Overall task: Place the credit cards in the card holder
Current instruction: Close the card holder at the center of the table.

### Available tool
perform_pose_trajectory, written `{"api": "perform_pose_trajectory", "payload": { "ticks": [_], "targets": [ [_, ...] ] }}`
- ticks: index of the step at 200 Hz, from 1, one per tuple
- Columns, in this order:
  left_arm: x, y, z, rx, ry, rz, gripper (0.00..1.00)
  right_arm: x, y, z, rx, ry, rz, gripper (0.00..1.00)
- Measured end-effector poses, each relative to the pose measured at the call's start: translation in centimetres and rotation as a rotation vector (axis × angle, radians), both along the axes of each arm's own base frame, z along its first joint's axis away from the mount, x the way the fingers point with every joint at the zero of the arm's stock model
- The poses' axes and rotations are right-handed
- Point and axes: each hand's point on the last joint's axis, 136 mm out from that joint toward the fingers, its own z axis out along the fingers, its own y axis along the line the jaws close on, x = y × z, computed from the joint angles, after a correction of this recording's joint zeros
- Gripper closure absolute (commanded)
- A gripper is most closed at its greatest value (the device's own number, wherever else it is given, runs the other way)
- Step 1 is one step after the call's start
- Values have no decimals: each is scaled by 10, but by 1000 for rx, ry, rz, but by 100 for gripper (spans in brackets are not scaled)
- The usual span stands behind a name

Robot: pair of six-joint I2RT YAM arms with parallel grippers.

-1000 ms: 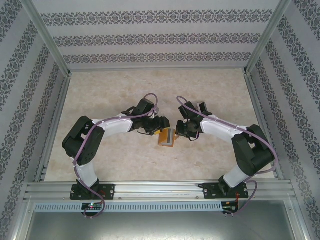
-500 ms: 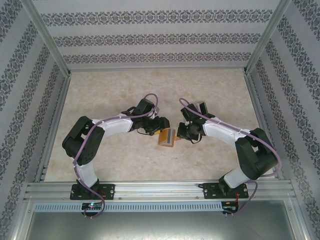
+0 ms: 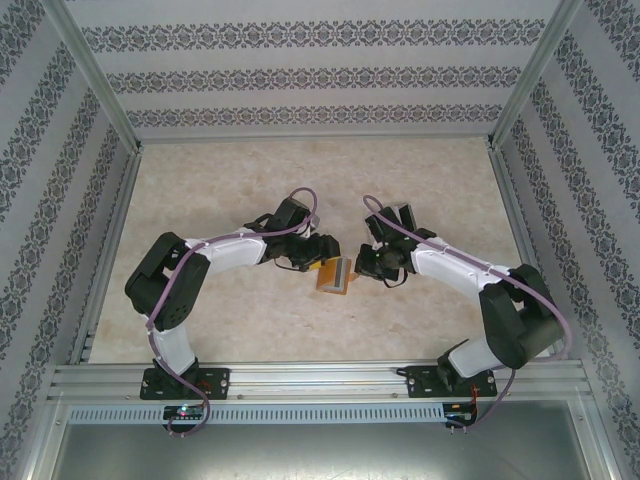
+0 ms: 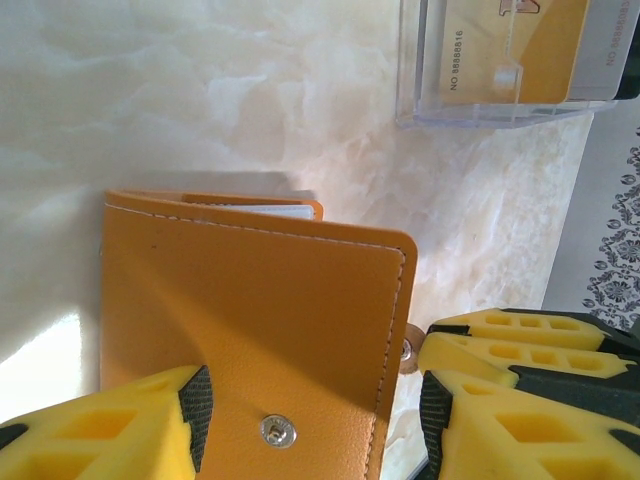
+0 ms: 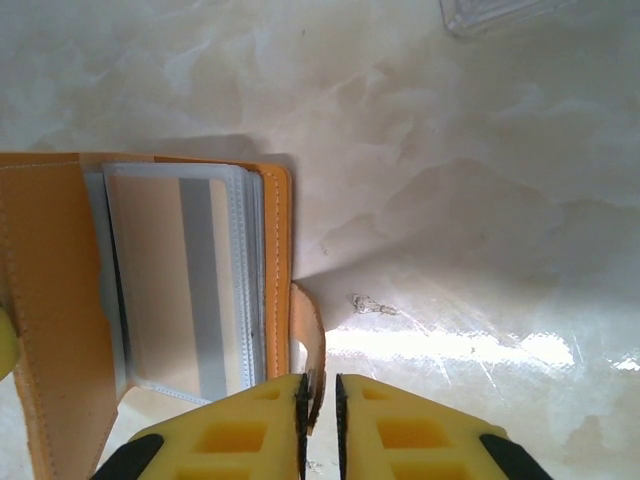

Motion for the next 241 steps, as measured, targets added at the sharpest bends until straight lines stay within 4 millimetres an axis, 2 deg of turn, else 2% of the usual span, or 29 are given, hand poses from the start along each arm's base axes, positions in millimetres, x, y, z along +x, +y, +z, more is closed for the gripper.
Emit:
{"api": "perform_pose_trajectory", "payload": {
  "ticks": [40,78,101,124,135,184,203,225,233,241],
  "targets": [
    [-1,1,-5,8,12,0,41,-1,0,-1,1,7,2,84],
    [-1,1,-5,10,13,-1,43,-2,1,-1,6,12,3,93],
    [-1,0,-5,10,5,-8,54,-2,1,-1,8,13,2,98],
    [1,-1,-2,10,-9,-20,58,-4,1,-2,8,17,4,98],
    [1,-1,-3,14,-10,-22,55,-4,0,-3,7,18,1,98],
    [-1,2,-4,39,-38,-57,27,-3,-1,-2,11,18,-2,98],
    [-1,6,6,56,-80,-63,25,-3,-1,-2,11,18,-2,98],
    [5,15,32,78,-167,-37,24,-3,-1,-2,11,17,-2,98],
    [7,18,43,81,-205,-20,26,-3,0,-2,11,17,-2,98],
    [9,23,52,89,-238,-1,32,-3,0,-2,12,15,-2,98]
  ]
}}
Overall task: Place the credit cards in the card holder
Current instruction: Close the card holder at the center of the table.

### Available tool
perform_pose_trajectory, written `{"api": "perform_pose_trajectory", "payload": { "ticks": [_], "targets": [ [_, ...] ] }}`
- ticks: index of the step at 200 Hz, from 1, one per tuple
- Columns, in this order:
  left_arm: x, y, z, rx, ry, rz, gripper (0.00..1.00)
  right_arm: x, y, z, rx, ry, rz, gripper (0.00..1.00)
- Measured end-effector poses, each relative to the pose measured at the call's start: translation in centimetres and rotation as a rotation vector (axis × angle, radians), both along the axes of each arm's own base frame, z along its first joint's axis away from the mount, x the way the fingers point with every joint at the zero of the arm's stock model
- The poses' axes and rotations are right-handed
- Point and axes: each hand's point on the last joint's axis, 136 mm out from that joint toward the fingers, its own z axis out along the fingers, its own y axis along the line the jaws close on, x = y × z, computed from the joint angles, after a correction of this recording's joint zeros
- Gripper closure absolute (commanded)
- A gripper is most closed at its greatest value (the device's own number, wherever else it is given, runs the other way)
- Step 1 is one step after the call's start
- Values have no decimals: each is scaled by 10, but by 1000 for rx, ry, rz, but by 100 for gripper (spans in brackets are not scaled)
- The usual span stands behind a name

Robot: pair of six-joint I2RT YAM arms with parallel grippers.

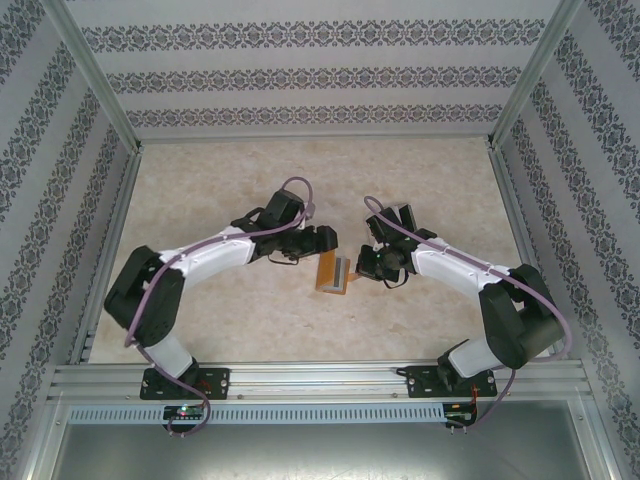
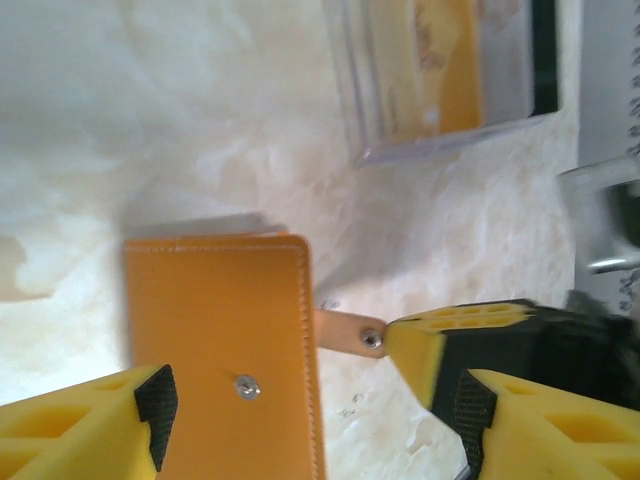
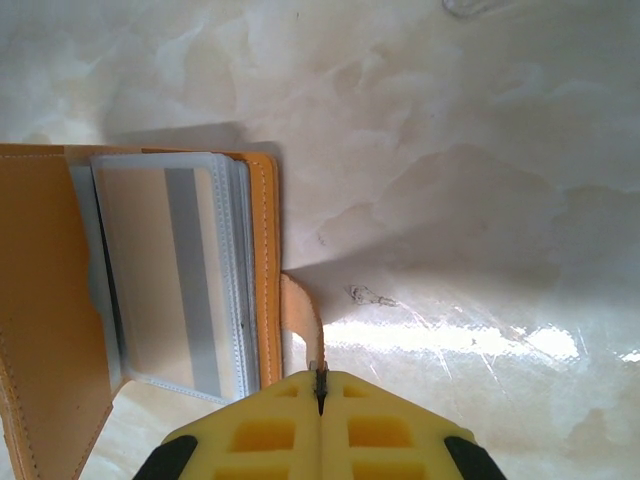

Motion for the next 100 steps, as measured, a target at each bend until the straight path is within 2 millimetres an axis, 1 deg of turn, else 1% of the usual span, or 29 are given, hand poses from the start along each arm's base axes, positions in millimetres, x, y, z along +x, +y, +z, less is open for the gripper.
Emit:
{"api": "perform_pose_trajectory", "payload": {
  "ticks": [9,22,33,42,74,100],
  "targets": [
    [1,7,7,15,-30,22,40,0,0,0,0,-1,0,98],
    [1,17,9,49,-46,58,47,0,0,0,1,-1,0,98],
    [-1,24,1,77,-33,70,51,0,0,0,1,-1,0,98],
    [-5,28,-9,100,-8,71,54,0,0,0,1,-1,0,97],
    [-18,29,-47,142,100,46,55,0,0,0,1,-1,0,97],
    [-23,26,-64,143,152,31,54,1,0,0,2,-3,0,98]
  ]
}}
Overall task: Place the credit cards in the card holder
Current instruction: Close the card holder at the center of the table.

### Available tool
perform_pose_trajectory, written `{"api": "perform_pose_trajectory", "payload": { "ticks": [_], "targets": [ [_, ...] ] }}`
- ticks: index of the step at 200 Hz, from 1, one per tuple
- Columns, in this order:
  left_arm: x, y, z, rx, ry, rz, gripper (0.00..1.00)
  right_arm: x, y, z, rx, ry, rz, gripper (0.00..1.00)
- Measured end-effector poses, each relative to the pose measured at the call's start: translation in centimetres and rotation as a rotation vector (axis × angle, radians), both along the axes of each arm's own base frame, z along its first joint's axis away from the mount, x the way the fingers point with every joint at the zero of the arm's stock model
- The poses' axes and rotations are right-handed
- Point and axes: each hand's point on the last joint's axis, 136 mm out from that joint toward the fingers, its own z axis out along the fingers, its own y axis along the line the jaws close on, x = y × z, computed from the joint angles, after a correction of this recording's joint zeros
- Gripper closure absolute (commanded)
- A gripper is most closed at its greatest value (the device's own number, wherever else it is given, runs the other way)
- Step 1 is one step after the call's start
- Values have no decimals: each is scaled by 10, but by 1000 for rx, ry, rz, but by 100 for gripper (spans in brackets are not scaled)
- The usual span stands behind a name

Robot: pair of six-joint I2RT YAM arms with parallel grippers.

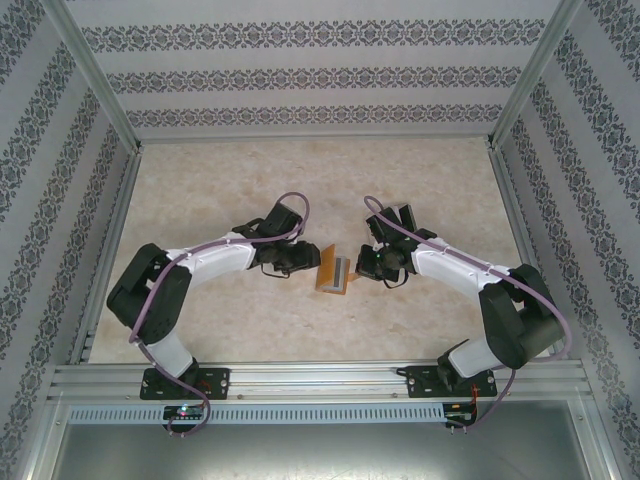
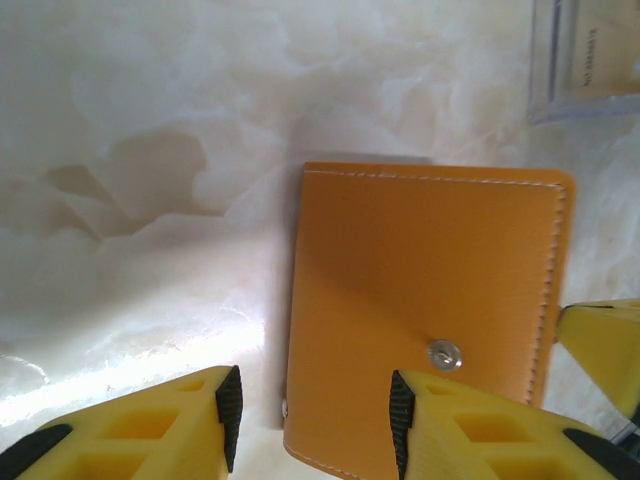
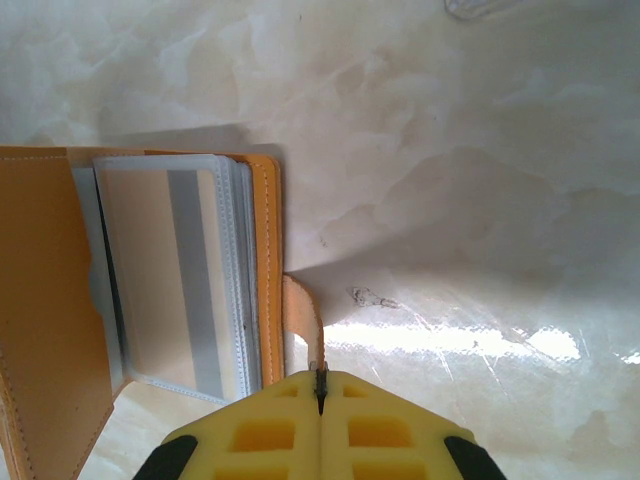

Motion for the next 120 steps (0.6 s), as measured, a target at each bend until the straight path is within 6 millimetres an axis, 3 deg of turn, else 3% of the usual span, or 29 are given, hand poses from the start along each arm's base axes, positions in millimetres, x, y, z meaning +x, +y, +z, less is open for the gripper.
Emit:
{"api": "perform_pose_trajectory", "payload": {
  "ticks": [56,120],
  "targets": [
    [-4,-8,-36,18,96,-18,54,0,2,1,9,1,3,98],
    [0,-17,-33,36,100,-26,46,4,12,10,67,-13,3,98]
  ]
}}
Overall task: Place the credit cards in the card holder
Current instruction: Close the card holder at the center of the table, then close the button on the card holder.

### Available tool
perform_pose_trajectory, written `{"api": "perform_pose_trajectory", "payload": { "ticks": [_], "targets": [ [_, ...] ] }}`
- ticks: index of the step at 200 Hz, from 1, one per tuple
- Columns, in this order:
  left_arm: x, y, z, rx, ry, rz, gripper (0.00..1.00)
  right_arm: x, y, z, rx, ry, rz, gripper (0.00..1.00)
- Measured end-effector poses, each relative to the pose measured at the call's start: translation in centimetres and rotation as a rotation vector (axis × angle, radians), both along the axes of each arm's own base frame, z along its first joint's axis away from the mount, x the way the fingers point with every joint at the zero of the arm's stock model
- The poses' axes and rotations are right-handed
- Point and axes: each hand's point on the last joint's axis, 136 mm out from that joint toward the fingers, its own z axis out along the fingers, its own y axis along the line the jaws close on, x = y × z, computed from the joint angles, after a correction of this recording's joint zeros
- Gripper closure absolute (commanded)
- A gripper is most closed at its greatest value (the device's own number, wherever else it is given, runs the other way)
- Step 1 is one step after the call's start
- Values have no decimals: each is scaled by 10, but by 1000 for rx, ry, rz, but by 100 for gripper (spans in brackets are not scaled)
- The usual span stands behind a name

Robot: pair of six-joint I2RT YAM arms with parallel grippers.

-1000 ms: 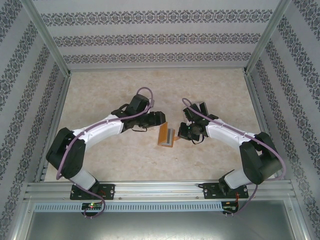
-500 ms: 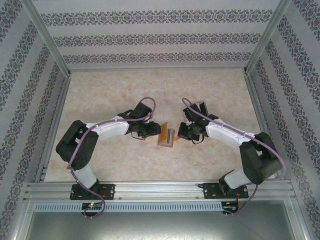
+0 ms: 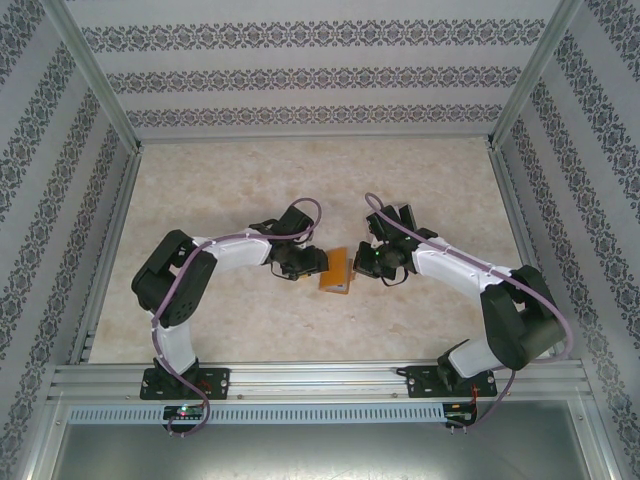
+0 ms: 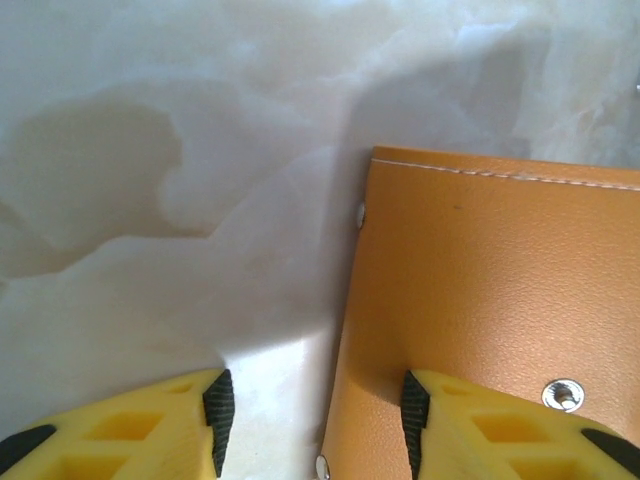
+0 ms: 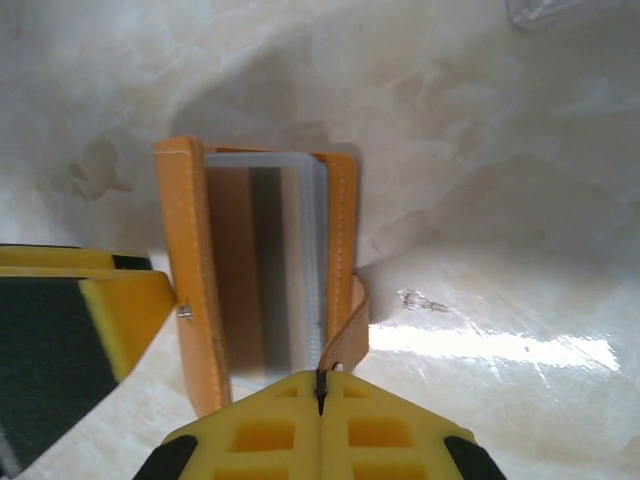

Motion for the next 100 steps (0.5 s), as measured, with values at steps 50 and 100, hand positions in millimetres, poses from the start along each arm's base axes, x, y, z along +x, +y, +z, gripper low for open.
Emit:
{"api": "perform_pose_trajectory", "payload": {
  "ticks": [50,100],
  "targets": [
    [-1,-5,2,14,-18,-30,39,2,2,3,13,-2,-14,98],
    [-1,-5,-1,39,-3,-44,41,3,2,5,18,-4,-20,98]
  ]
}}
